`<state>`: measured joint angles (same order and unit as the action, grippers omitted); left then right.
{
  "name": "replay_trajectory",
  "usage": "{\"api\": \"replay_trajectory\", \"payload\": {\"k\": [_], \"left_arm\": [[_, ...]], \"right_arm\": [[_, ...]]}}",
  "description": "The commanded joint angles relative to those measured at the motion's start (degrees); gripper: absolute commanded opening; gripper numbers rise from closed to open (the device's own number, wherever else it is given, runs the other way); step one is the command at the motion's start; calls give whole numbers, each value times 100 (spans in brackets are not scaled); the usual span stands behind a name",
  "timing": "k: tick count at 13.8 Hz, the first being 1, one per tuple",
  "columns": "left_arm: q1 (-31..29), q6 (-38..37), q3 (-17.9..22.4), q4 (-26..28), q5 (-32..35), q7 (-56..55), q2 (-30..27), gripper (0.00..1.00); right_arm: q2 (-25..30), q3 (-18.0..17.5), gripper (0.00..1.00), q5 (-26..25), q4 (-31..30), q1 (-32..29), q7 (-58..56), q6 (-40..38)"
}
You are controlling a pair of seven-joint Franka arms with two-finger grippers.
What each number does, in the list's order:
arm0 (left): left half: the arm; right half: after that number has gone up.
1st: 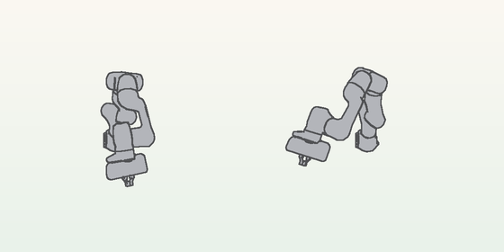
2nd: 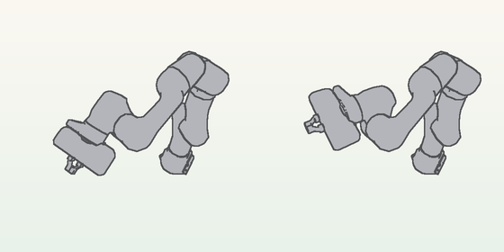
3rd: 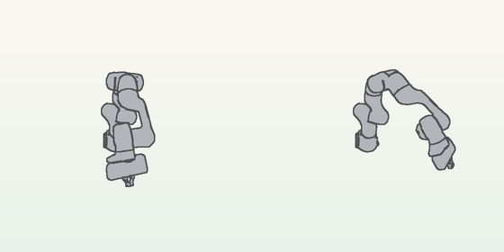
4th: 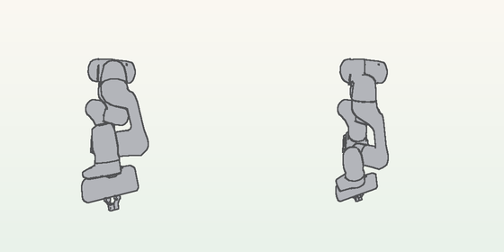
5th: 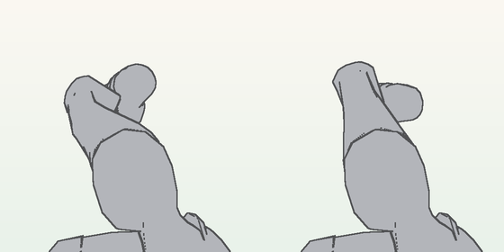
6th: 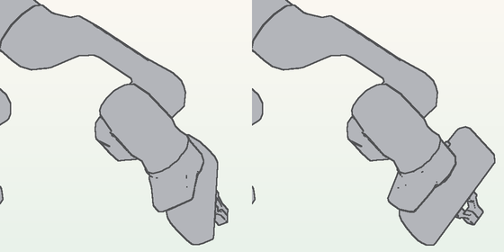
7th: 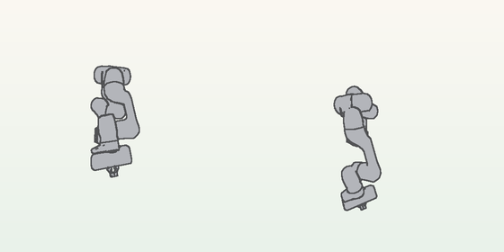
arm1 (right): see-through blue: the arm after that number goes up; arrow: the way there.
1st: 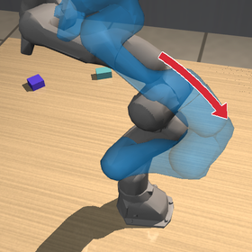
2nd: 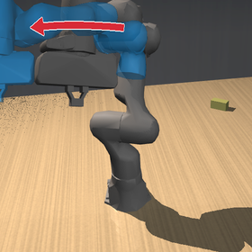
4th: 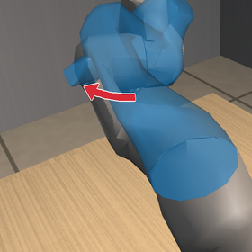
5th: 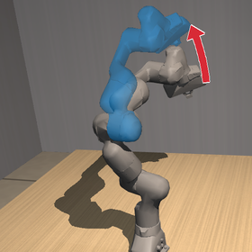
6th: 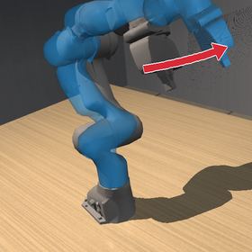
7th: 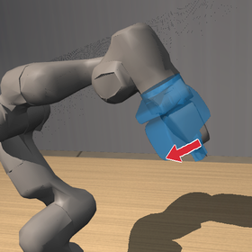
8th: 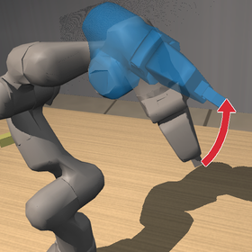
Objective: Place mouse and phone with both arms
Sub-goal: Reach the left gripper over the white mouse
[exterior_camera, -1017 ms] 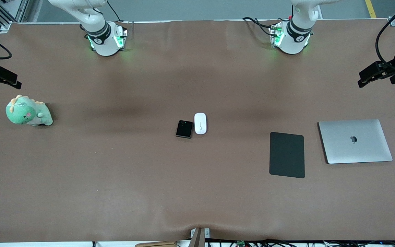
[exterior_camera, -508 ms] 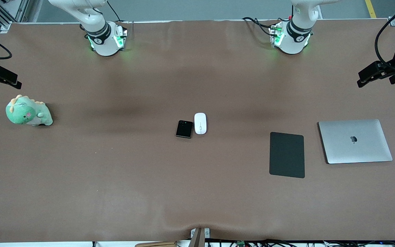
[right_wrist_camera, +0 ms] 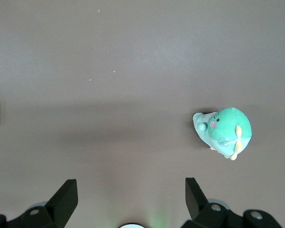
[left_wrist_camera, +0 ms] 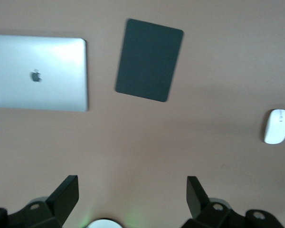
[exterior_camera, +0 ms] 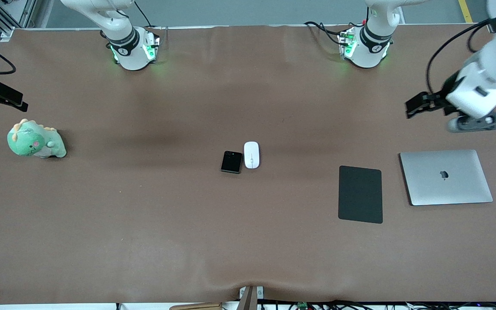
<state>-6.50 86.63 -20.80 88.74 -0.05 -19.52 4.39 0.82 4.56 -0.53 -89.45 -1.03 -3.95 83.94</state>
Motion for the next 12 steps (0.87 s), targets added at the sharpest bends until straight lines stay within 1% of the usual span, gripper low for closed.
{"api": "replay_trajectory", "payload": {"k": [1, 3, 4, 6, 9, 12], "left_arm": [[-9, 274, -572, 3, -74, -953, 333, 100], [104, 633, -916, 143, -74, -1708, 527, 100], [279, 914, -935, 300, -57, -2148, 562, 100], [674, 1293, -935, 486, -4, -2659, 746, 100], [1158, 1444, -935, 469, 276, -3223, 1115, 100], [1423, 1724, -935, 478, 286, -3496, 1484, 100]], "right_arm": [[-47, -8, 100, -35, 94, -2, -62, -80], [-47, -8, 100, -35, 94, -2, -62, -80], [-47, -17, 100, -35, 94, -2, -62, -80], [-47, -17, 100, -26, 94, -2, -62, -80], [-47, -17, 100, -26, 103, 68, -62, -80], [-55, -17, 100, -17, 112, 164, -62, -71]]}}
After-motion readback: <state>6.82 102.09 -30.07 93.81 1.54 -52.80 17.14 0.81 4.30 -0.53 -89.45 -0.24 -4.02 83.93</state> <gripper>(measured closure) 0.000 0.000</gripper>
